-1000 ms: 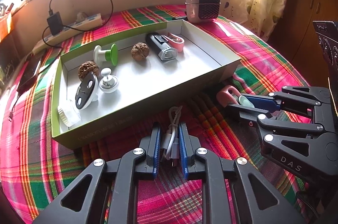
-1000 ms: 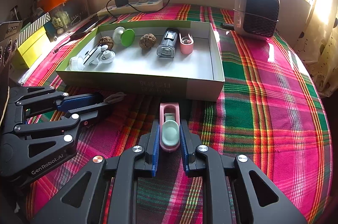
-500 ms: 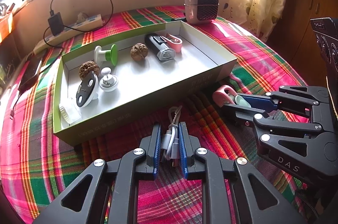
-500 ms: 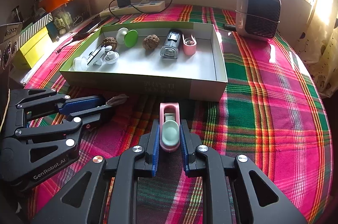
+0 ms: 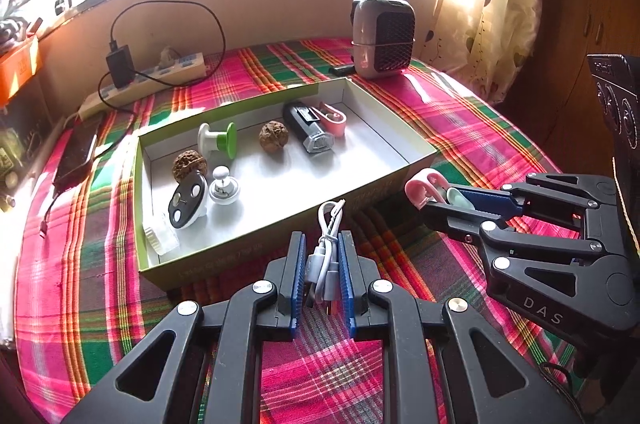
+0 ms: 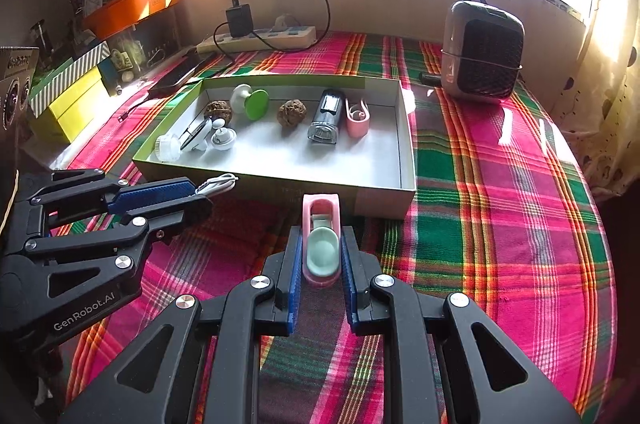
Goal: Organize objects
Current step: 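Carry the cable with the left tool while the right tool carries the pink holder into the box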
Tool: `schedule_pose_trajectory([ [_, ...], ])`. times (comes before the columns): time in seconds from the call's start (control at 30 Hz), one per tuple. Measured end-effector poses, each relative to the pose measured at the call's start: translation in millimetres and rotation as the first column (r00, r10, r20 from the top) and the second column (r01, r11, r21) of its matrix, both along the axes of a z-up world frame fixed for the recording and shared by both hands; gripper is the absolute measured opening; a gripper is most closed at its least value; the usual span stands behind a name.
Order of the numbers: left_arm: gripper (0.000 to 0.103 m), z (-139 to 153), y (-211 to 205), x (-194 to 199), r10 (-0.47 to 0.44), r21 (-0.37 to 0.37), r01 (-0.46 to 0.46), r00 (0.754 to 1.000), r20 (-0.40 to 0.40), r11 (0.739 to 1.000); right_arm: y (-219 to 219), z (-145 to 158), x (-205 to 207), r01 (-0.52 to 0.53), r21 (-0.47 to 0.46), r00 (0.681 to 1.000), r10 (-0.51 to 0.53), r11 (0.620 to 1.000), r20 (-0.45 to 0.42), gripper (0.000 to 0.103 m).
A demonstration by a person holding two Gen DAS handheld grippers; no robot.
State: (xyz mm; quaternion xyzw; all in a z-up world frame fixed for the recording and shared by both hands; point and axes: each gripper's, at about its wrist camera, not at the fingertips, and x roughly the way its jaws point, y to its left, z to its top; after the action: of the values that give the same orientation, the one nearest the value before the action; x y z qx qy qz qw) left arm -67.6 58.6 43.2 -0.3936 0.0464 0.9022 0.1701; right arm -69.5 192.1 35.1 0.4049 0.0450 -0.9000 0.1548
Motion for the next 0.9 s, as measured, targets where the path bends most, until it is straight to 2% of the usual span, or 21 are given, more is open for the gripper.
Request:
schedule_pose_trajectory([
  [0.47,0.015,15.4,-1.2,-25.1,0.018,0.012,-0.017,1.000,-0.007,1.000,-1.0,25.3,-20.9,-0.017,0.006,0.999,0.017,1.000,-0.036,0.019],
  [0.9,0.015,6.6,-4.5,-66.7,0.062,0.017,-0.062,0.998,0.027,0.998,7.4,21.7,-71.6,0.048,0.000,0.999,-0.048,0.999,0.004,0.019],
])
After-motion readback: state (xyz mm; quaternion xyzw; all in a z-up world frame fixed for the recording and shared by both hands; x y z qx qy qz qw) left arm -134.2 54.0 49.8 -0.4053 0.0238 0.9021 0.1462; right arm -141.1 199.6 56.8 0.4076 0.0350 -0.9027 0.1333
